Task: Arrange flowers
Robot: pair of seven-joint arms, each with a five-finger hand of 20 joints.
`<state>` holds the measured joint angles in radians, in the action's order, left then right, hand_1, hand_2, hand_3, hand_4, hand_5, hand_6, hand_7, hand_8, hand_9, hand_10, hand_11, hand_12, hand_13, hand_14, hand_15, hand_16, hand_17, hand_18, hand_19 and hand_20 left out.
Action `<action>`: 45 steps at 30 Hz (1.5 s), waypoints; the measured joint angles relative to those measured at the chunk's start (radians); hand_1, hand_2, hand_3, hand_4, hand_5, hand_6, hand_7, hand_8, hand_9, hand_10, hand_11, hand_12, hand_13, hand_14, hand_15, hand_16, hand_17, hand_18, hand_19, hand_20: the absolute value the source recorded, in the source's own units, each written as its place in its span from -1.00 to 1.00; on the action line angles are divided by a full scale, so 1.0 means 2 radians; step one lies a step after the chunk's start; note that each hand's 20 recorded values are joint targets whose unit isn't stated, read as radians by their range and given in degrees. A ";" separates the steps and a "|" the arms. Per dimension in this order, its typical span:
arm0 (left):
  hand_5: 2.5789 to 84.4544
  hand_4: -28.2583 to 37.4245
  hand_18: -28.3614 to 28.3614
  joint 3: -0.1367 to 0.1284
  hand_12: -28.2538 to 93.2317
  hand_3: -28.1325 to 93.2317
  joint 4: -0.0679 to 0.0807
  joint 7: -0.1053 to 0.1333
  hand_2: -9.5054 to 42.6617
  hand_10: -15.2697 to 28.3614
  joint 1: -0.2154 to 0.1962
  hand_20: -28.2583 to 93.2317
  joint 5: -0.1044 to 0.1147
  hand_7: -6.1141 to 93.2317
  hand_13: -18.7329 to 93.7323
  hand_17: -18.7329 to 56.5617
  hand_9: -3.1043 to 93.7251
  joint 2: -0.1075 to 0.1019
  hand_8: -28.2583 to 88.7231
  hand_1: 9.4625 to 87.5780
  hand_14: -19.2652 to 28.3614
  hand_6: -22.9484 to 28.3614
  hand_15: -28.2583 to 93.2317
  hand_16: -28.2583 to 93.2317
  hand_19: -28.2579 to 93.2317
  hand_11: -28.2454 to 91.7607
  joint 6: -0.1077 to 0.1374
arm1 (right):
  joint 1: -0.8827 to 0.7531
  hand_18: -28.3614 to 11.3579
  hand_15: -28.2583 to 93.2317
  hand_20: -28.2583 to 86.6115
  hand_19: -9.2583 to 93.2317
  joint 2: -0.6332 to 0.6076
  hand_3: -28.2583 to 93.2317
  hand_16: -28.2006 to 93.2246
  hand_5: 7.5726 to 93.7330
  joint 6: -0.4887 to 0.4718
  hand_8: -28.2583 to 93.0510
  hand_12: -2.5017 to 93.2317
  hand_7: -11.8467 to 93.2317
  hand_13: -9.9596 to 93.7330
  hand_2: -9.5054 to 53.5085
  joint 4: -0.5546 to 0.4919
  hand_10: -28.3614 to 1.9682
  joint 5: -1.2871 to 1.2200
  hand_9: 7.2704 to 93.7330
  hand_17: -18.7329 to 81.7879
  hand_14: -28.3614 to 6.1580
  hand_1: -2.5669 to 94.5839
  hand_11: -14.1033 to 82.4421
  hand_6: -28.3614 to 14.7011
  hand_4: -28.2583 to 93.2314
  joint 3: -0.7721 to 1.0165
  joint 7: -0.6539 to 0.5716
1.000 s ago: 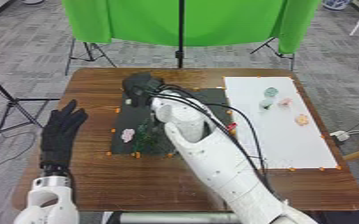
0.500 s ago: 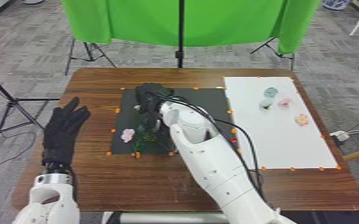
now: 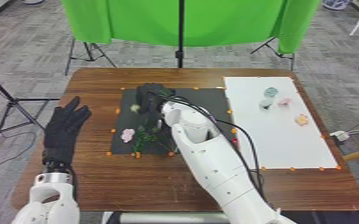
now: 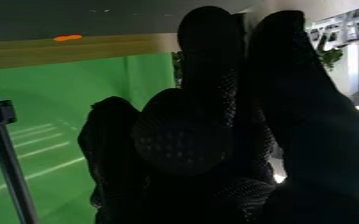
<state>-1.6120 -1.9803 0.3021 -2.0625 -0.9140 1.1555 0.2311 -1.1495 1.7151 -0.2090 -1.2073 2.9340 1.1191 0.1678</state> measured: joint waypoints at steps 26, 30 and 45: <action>-0.05 -1.00 0.37 -0.012 -0.38 0.51 -0.007 0.000 -0.36 0.32 -0.016 -0.22 -0.001 -0.77 -0.05 -0.31 -0.07 0.005 -0.61 -0.85 0.48 0.08 -0.38 -0.52 -0.51 -0.31 0.001 | 0.044 -0.19 0.43 0.35 1.00 -0.241 0.47 0.01 0.33 -0.090 -0.66 -0.45 -0.49 0.78 -0.99 -0.292 -0.01 -0.194 0.60 0.48 0.39 -0.15 -0.27 0.36 -0.77 -0.087 -0.156; -0.06 -1.00 0.38 -0.016 -0.38 0.52 -0.009 0.000 -0.38 0.32 -0.019 -0.22 -0.001 -0.77 -0.05 -0.31 -0.07 0.006 -0.61 -0.82 0.48 0.08 -0.38 -0.52 -0.51 -0.31 0.001 | -0.005 -0.21 0.43 0.33 1.00 -0.316 0.44 0.00 0.29 -0.075 -0.66 -0.47 -0.53 0.76 -0.97 -0.383 -0.08 -0.256 0.54 0.47 0.30 -0.25 -0.32 0.30 -0.74 0.030 -0.196; -0.06 -1.00 0.38 -0.018 -0.38 0.51 -0.012 -0.005 -0.39 0.32 -0.026 -0.22 -0.004 -0.77 -0.05 -0.32 -0.07 0.008 -0.61 -0.80 0.47 0.07 -0.38 -0.52 -0.51 -0.31 0.000 | -0.235 -0.19 0.45 0.34 1.00 -0.372 0.44 -0.02 0.27 -0.055 -0.65 -0.46 -0.52 0.82 -1.00 -0.308 -0.06 -0.213 0.60 0.54 0.35 -0.24 -0.27 0.33 -0.75 0.294 -0.302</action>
<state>-1.6475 -2.0036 0.2929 -2.1136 -0.9214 1.1715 0.2312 -1.6199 0.9708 -0.3192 -1.8235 2.5086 1.7073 -0.4354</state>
